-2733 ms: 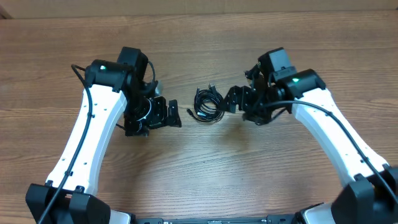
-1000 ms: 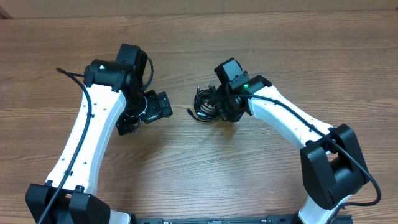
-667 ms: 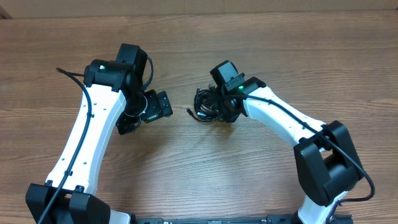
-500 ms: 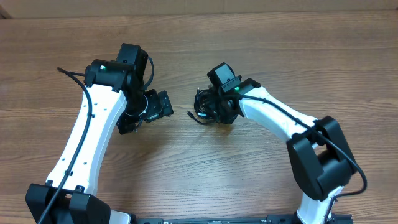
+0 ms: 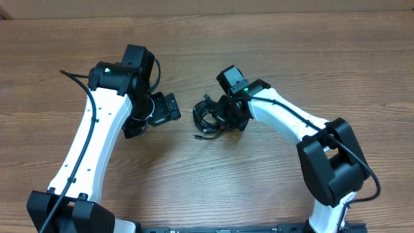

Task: Untangle cables

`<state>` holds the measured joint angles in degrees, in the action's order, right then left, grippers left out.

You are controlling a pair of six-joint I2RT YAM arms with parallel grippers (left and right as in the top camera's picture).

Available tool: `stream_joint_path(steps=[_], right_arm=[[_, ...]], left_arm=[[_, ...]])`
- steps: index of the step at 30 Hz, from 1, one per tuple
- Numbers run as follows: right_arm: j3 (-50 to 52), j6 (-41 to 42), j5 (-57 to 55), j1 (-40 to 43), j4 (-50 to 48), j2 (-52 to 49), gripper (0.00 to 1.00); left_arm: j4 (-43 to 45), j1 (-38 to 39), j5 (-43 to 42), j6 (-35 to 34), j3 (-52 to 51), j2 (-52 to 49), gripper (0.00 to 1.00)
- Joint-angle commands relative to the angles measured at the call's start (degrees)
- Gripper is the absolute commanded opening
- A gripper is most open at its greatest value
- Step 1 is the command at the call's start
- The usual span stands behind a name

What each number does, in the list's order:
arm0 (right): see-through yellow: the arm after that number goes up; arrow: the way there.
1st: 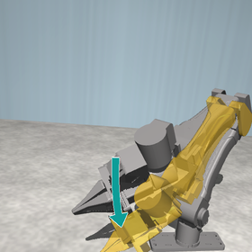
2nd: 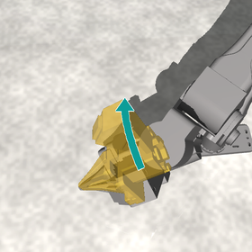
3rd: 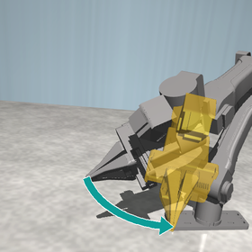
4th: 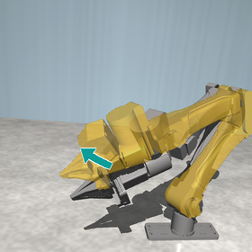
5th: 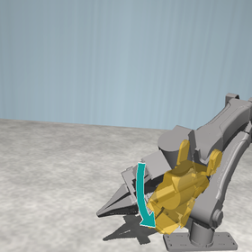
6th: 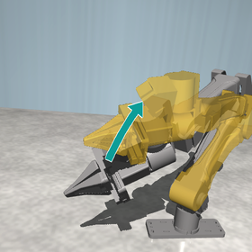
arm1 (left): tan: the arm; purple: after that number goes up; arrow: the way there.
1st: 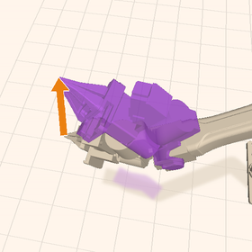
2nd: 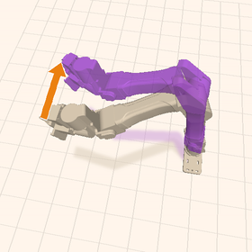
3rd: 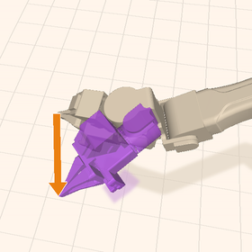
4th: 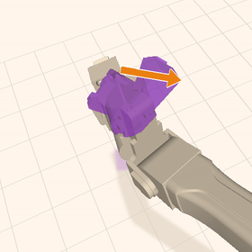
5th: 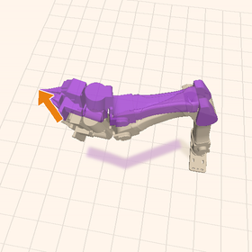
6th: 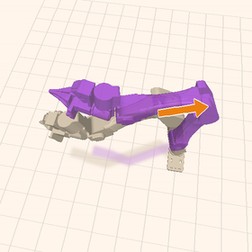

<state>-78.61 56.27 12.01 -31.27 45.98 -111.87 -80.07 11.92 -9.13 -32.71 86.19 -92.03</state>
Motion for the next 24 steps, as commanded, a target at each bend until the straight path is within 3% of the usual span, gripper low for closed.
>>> stream_joint_path(steps=[1, 5, 11, 15, 17, 21, 24], right_arm=[[-6.60, -5.86, 1.68, 0.26, 2.64, 8.79, 0.04], [-11.39, -14.84, 3.58, 0.24, 4.94, 16.11, 0.04], [-11.54, -14.99, 4.85, -0.57, 6.45, 21.79, 0.04], [-11.52, -15.02, 12.02, -0.59, 7.37, 21.86, 0.04], [-11.52, -15.02, 12.98, -0.61, 7.10, 21.86, 0.04], [-11.52, -15.02, 12.98, -0.59, 7.21, 21.86, 0.04], [-11.52, -15.02, 13.07, -0.61, 7.98, 21.86, 0.04]], left_arm=[[0.39, 0.28, 0.59, -0.76, 0.50, -0.24, 0.99], [0.42, 0.33, -0.96, -0.74, 0.50, -0.24, 1.00], [1.49, 0.39, -8.81, -0.70, 0.50, -0.24, 0.99], [1.46, 0.59, -12.00, 0.00, 0.50, -0.24, 1.00], [1.51, 0.59, -14.01, 1.73, 0.50, -0.22, 1.00], [1.51, 0.50, -20.81, 11.72, 0.50, -0.24, 0.99], [1.49, 0.44, -22.62, 14.34, 0.50, -0.24, 0.99]])
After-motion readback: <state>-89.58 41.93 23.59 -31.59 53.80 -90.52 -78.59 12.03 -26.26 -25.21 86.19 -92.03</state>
